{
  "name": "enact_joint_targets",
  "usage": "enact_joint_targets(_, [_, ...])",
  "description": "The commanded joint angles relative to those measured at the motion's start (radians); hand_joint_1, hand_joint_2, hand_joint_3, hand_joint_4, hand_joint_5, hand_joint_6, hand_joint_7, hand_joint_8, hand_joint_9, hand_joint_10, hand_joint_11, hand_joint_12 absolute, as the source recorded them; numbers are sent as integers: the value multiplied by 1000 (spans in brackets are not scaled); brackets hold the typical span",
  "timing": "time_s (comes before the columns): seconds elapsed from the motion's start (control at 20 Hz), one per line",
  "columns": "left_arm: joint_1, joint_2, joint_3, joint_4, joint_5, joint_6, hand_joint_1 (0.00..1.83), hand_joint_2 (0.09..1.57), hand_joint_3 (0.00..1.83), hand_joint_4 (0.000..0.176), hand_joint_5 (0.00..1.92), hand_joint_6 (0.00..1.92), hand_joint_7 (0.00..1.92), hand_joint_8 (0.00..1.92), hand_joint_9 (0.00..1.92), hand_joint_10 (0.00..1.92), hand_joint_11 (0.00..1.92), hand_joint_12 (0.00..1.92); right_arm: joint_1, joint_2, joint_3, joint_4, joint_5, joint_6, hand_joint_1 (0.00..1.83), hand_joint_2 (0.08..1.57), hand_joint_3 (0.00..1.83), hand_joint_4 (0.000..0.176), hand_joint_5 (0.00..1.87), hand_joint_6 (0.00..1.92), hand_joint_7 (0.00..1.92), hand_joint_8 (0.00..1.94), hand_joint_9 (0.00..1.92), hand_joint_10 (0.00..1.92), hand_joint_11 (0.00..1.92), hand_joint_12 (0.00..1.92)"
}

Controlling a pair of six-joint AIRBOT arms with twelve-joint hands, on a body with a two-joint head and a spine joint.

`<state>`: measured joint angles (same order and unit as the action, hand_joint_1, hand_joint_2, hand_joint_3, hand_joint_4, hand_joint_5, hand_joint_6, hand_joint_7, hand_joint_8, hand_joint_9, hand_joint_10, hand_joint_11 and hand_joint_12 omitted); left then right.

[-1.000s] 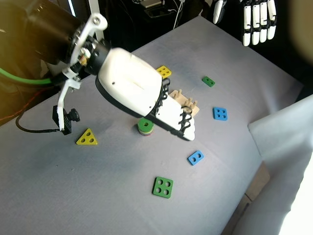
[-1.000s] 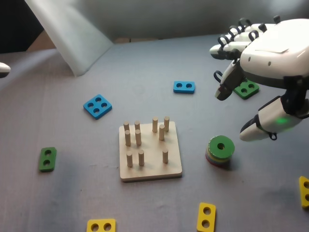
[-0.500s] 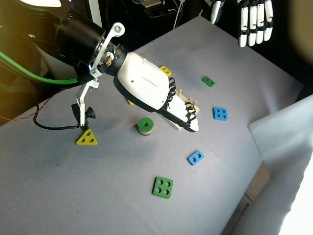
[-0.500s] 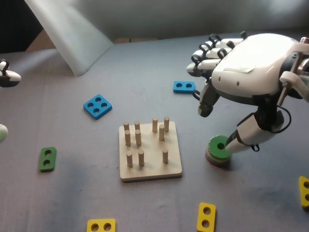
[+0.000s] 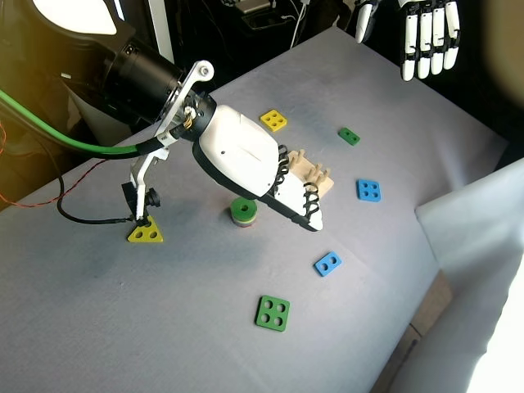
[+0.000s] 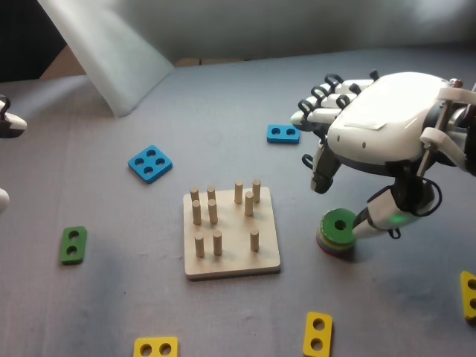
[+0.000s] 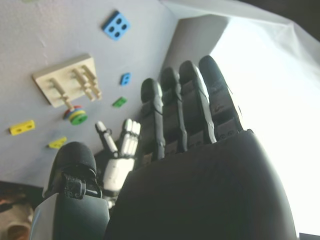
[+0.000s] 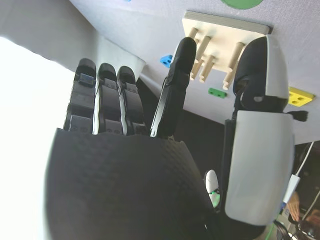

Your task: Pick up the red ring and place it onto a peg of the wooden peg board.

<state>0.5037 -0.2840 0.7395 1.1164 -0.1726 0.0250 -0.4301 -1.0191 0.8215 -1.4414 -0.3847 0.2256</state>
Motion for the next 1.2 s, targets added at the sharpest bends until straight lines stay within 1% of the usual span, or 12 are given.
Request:
enact_joint_targets(0.0, [-7,-2,3,-9,-23,1,0,1268,0,0,376,11,348,7,253,10,0,540,-2,-7,8,-37,3,6,929,904,21,176,830,23,45,3,0,0,0,0])
enact_joint_targets(0.05, [-7,-2,2,-9,-22,1,0,1264,0,0,370,6,339,2,245,5,0,508,-8,-16,16,-37,4,6,933,901,19,176,829,21,42,1,0,0,0,0])
enact_joint_targets(0.35, [-7,-2,-1,-8,-21,1,0,1263,0,0,378,5,351,5,258,8,0,523,-31,-59,58,-37,3,7,961,895,12,176,854,24,63,5,0,0,0,0])
enact_joint_targets(0.55, [-7,-2,-2,-8,-21,1,0,1265,0,0,400,10,371,7,271,10,0,553,-37,-83,84,-37,5,7,934,890,6,176,860,21,61,5,0,0,0,0])
enact_joint_targets(0.6, [-7,-2,-2,-8,-21,0,0,1261,0,0,423,14,397,11,297,17,0,610,-42,-90,89,-37,6,7,945,887,4,176,859,18,59,3,0,0,0,0])
enact_joint_targets(0.8, [-7,-2,1,-8,-21,1,0,1259,0,0,429,10,404,7,300,13,0,603,-57,-100,91,-37,5,7,959,871,0,176,872,20,97,16,0,0,0,0])
enact_joint_targets(0.95, [-7,-2,0,-8,-21,1,0,1263,0,0,439,12,419,10,311,15,0,611,-65,-100,91,-52,5,7,916,896,7,176,804,0,108,12,0,0,0,0])
enact_joint_targets(1.15, [-7,-2,-2,-8,-21,1,0,1264,0,0,450,11,427,8,322,15,0,643,-71,-100,91,-59,6,7,925,867,0,176,804,3,141,19,0,0,0,0])
